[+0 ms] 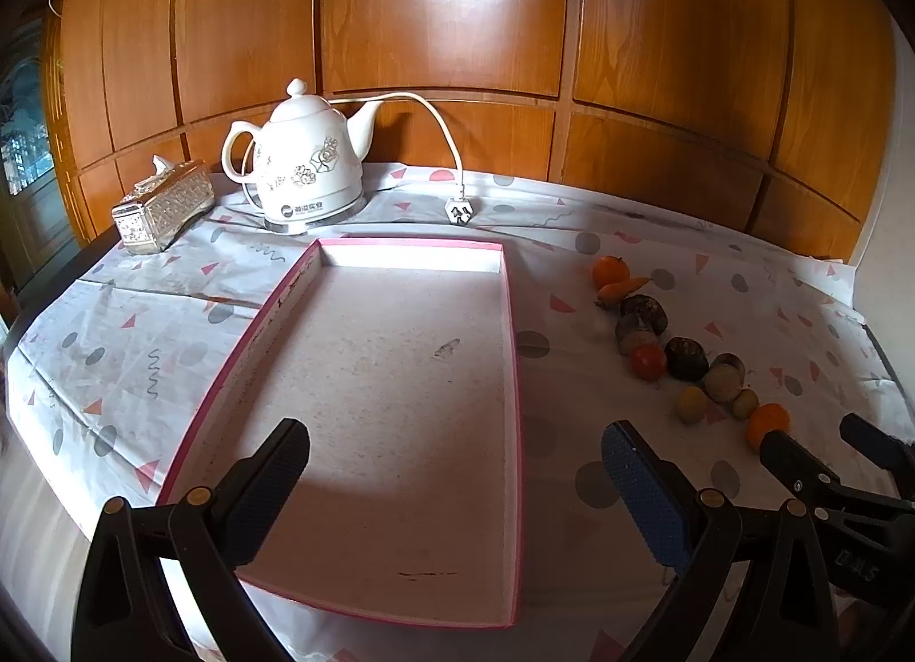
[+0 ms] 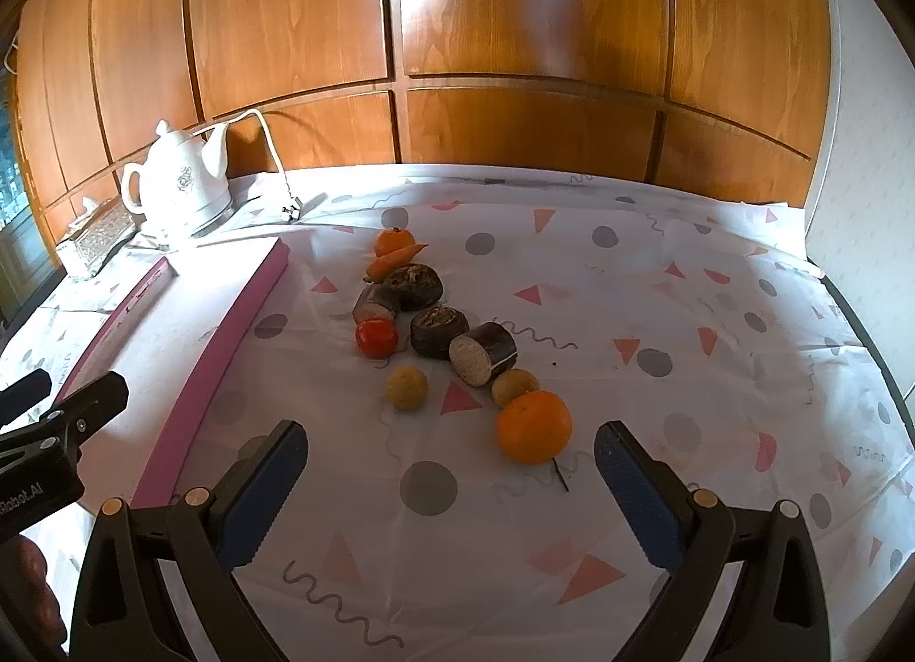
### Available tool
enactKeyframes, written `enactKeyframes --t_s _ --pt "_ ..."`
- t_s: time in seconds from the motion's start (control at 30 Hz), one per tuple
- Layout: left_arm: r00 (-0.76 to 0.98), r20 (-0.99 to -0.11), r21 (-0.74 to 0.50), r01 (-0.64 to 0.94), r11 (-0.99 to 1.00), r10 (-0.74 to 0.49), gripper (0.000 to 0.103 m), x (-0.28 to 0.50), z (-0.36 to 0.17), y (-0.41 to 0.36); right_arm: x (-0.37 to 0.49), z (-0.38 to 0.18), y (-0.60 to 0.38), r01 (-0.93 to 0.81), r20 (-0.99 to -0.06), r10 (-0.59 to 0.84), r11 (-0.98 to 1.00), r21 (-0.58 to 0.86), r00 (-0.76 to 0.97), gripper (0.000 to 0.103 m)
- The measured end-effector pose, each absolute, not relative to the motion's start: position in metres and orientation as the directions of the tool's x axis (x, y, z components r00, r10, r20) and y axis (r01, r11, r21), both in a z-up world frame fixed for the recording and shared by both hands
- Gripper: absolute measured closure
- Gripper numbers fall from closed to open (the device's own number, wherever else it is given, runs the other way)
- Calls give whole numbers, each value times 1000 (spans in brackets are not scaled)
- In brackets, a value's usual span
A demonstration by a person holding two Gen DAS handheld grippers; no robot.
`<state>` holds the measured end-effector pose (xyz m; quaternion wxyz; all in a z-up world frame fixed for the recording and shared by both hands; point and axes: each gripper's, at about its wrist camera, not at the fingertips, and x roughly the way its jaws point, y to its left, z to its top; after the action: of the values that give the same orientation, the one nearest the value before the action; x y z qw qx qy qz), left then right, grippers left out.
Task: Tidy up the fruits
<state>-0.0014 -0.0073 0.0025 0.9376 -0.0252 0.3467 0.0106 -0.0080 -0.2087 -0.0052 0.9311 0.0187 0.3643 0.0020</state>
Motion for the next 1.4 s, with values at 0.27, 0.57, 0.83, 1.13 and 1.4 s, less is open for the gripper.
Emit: enactKeyframes --t_s 0.27,0.57,0.83,1.13,1.4 --pt "754 -657 -34 -22 999 -5 0 1 0 -12 -7 -7 -215 24 -680 12 999 44 733 6" --pt "714 -680 -119 115 986 -165 0 10 -4 -25 -1 -11 -241 34 -697 45 994 99 716 20" --pt "661 -710 -144 204 968 -245 0 17 -8 -50 9 -29 -286 78 -743 78 982 172 665 48" --pt "622 -729 -124 288 950 -284 6 23 -15 -74 27 -42 -273 -29 -756 153 984 174 636 53" --pt "581 -754 -125 330 936 -305 27 39 -28 -96 33 -51 -277 -36 -749 139 988 152 648 65"
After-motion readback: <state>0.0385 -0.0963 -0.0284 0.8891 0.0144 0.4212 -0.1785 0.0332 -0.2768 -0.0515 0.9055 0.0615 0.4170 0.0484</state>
